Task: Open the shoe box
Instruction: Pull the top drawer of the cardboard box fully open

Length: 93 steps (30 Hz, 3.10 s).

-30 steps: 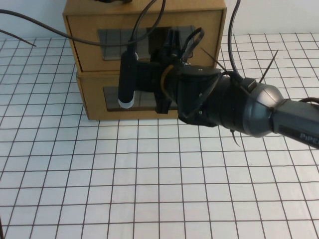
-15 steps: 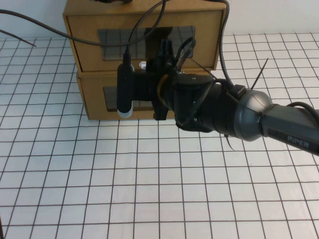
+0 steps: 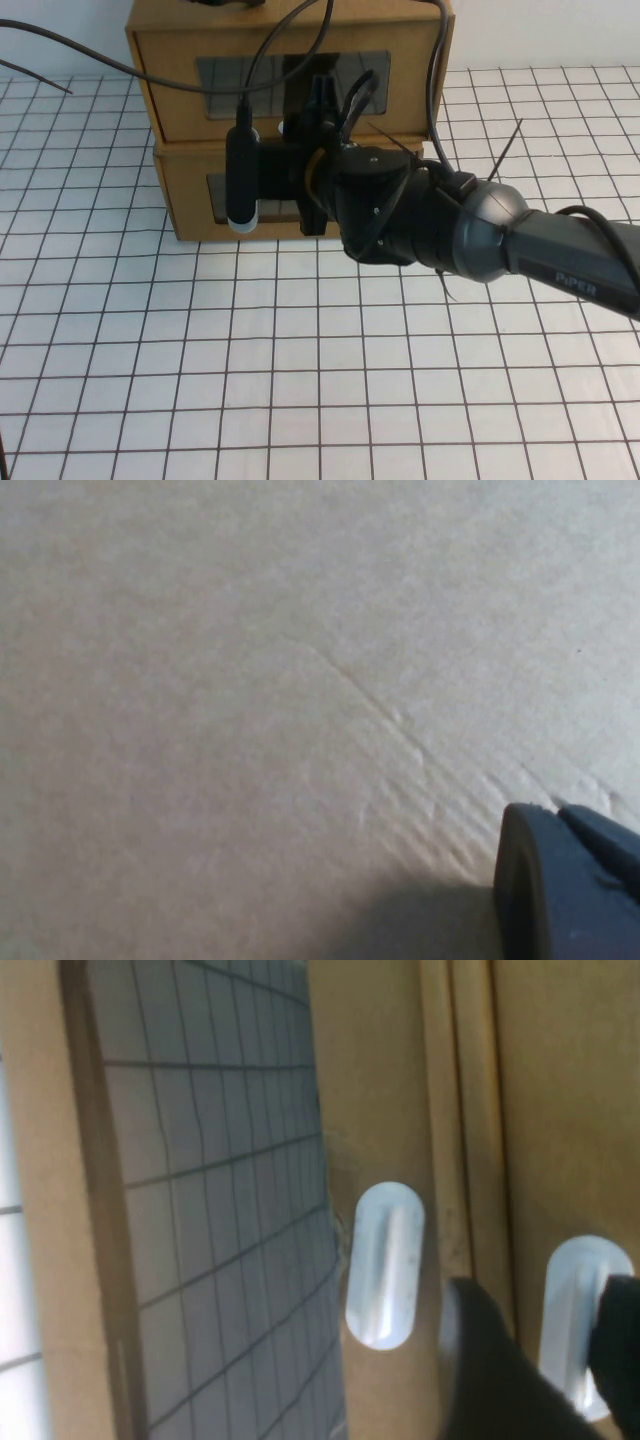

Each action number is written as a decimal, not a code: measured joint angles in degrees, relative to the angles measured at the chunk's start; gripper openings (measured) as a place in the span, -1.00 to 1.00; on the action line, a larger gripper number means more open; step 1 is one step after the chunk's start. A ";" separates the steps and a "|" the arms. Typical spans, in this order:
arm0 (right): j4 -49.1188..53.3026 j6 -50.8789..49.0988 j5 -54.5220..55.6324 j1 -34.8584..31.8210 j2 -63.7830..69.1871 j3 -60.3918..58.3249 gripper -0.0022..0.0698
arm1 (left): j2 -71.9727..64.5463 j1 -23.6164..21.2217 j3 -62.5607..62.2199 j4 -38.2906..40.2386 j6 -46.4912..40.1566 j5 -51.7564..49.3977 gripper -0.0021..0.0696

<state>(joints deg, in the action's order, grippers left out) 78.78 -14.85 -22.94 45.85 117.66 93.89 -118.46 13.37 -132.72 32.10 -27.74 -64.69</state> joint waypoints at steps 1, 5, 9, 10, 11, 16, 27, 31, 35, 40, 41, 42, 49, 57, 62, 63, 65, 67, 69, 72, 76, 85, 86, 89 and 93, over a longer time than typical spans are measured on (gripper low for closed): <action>0.42 0.00 -0.13 0.00 0.17 0.14 -0.32 | 0.00 0.00 0.00 0.00 0.00 -0.12 -0.95; 1.25 -0.13 -0.37 0.00 0.32 0.26 -0.52 | 0.00 0.00 0.00 -0.11 -0.25 -0.24 -0.95; 2.37 -0.13 -0.49 0.00 0.32 0.46 -0.84 | 0.00 0.00 0.00 -0.11 -0.67 -0.33 -0.95; 2.63 -0.13 -0.49 0.00 0.32 0.46 -0.88 | 0.00 0.00 0.00 -0.11 -0.65 -0.46 -0.95; 2.87 -0.13 -0.49 0.00 0.32 0.46 -0.90 | 0.00 0.00 0.00 -0.11 -0.65 -0.55 -0.95; 3.43 -0.13 -1.50 0.52 0.33 -0.30 -0.91 | 0.00 0.00 -0.03 -0.11 -0.65 -1.46 -0.95; 3.23 -7.72 -2.90 4.51 -10.21 -16.27 -0.96 | 0.21 0.00 -0.13 -0.74 1.68 -2.10 -0.95; 5.24 -12.32 -2.90 6.40 -15.94 -21.35 -0.97 | 0.21 0.00 -0.13 -0.96 2.19 -2.10 -0.95; 10.86 -18.01 -2.90 6.90 -17.55 -21.75 -0.97 | 0.21 0.00 -0.13 -1.08 2.32 -2.10 -0.95; 15.21 -23.01 -1.90 5.57 -16.06 -19.49 -0.83 | 0.21 0.00 -0.13 -1.08 2.32 -2.10 -0.95; 15.43 -23.64 -1.64 5.17 -15.50 -18.83 -0.75 | 0.21 0.00 -0.13 -1.08 2.32 -2.10 -0.95; 15.57 -24.06 -1.41 4.83 -14.95 -18.30 -0.67 | 0.21 0.00 -0.13 -1.08 2.32 -2.10 -0.95; 15.95 -24.92 -0.45 2.24 -9.11 -13.12 -0.27 | 0.21 0.00 -0.13 -1.08 2.32 -2.10 -0.95; 16.46 -24.57 -0.31 1.61 -4.95 -9.08 -0.24 | 0.21 0.00 -0.13 -1.08 1.89 -2.10 -0.95; 16.53 -24.34 -0.07 0.92 -3.71 -7.58 -0.24 | 0.21 0.00 -0.13 -1.08 1.69 -2.10 -0.95; 16.53 -24.06 -0.08 0.65 -3.69 -7.55 -0.24 | 0.21 0.00 -0.13 -1.08 1.64 -2.10 -0.95; 16.53 -23.27 -0.08 0.33 -3.35 -7.18 -0.25 | 0.21 0.00 -0.13 -1.08 1.64 -2.10 -0.95; 16.53 -22.76 0.12 0.08 -3.11 -7.18 -0.27 | 0.21 0.00 -0.13 -1.08 1.55 -2.10 -0.95; 16.53 -22.07 0.63 0.00 -3.02 -7.18 -0.29 | 0.21 0.00 -0.13 -1.08 1.51 -2.10 -0.95; 16.53 -21.67 1.10 0.00 -2.64 -6.83 -0.32 | 0.21 0.00 -0.13 -1.08 1.51 -2.10 -0.95; 16.53 -21.55 1.21 0.00 -1.65 -5.51 -0.32 | 0.21 0.00 -0.13 -1.08 1.42 -2.10 -0.95; 16.53 -18.95 0.09 0.00 -0.57 -3.93 -0.36 | 0.21 0.00 -0.13 -1.08 1.02 -2.10 -0.95; 16.53 -18.19 -0.04 0.00 -0.57 -3.82 -0.38 | 0.21 0.00 -0.13 -1.08 1.02 -2.10 -0.95; 16.53 -17.21 -0.55 0.00 -0.47 -3.82 -0.47 | 0.21 0.00 -0.13 -1.08 1.02 -2.10 -0.95; 16.53 -16.97 -1.95 0.10 -0.47 -3.82 -0.56 | 0.21 0.00 -0.13 -1.08 0.98 -2.10 -0.95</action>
<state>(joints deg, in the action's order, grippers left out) 95.31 -31.82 -24.88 45.96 117.19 90.07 -118.25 13.37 -132.85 31.02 -26.77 -66.79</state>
